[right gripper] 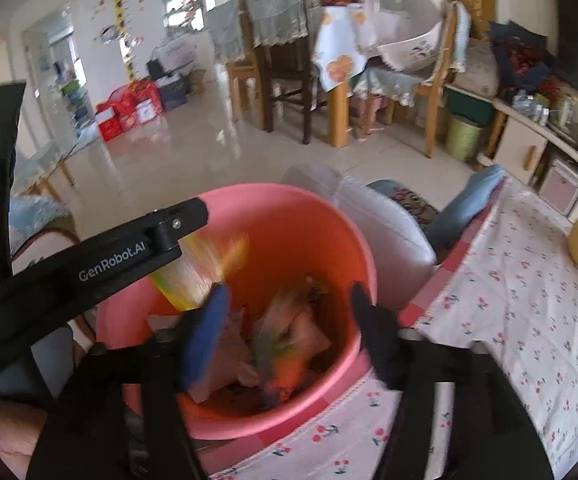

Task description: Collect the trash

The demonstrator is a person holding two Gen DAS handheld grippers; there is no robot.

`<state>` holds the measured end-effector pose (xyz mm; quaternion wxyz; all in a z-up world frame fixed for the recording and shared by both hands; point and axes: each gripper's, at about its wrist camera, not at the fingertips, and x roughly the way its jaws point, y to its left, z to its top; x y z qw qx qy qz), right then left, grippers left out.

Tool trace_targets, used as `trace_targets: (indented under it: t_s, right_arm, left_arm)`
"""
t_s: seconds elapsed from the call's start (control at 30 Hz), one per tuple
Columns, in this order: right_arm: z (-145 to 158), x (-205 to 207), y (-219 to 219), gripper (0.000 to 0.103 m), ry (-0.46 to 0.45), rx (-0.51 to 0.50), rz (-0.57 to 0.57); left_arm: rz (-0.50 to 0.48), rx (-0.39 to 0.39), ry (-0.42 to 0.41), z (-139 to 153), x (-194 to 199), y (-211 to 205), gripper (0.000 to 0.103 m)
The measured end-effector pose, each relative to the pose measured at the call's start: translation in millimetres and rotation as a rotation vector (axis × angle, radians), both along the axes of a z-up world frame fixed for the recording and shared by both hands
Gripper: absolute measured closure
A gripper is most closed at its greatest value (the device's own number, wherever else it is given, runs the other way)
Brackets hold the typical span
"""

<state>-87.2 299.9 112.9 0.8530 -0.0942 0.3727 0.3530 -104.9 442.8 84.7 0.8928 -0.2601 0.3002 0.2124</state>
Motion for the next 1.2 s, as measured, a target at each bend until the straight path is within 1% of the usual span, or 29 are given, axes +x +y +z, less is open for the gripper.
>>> trace_targets:
  t_s: [0.03, 0.07, 0.13, 0.17, 0.23, 0.4, 0.47, 0.7, 0.83, 1.07, 1.2]
  right_arm:
    - [2.0, -1.8, -7.6, 0.023, -0.009, 0.017, -0.016]
    - [4.3, -2.5, -14.0, 0.022, -0.019, 0.025, -0.03]
    - [8.8, -7.8, -29.3, 0.015, -0.061, 0.026, -0.071]
    - [10.1, -9.0, -34.4, 0.014, -0.076, 0.024, -0.086]
    - [12.5, -12.9, -50.1, 0.014, -0.094, 0.029, -0.118]
    - [9.2, -16.9, -78.6, 0.014, -0.095, 0.023, -0.176]
    - [5.2, -19.5, -91.3, 0.014, -0.087, 0.015, -0.199]
    - [-2.8, -30.0, -122.6, 0.014, -0.066, 0.003, -0.258]
    - [-5.2, -37.3, -140.5, 0.01, -0.068, -0.01, -0.293]
    - [-5.9, -50.1, -168.2, 0.009, -0.066, -0.023, -0.337]
    - [-6.5, -59.5, -182.5, 0.009, -0.08, -0.044, -0.356]
  left_arm:
    - [0.007, 0.01, 0.001, 0.8, -1.0, -0.2, 0.027]
    - [0.012, 0.023, 0.002, 2.4, -1.6, -1.6, 0.024]
    - [0.01, 0.042, 0.006, 4.7, -1.5, -5.1, 0.019]
    - [0.009, 0.053, 0.012, 5.5, -1.4, -7.0, 0.017]
    - [0.008, 0.079, 0.02, 8.0, -1.2, -11.5, 0.015]
    - [-0.024, 0.131, 0.011, 15.8, 1.2, -26.0, 0.014]
    - [-0.036, 0.163, 0.004, 19.7, 1.7, -33.5, 0.009]
    - [-0.112, 0.255, -0.017, 28.0, 7.6, -67.4, 0.007]
    - [-0.16, 0.299, -0.017, 29.7, 9.3, -85.5, 0.006]
    - [-0.235, 0.368, -0.032, 33.4, 6.1, -121.3, 0.004]
    - [-0.27, 0.402, -0.039, 34.9, 5.4, -141.1, 0.004]
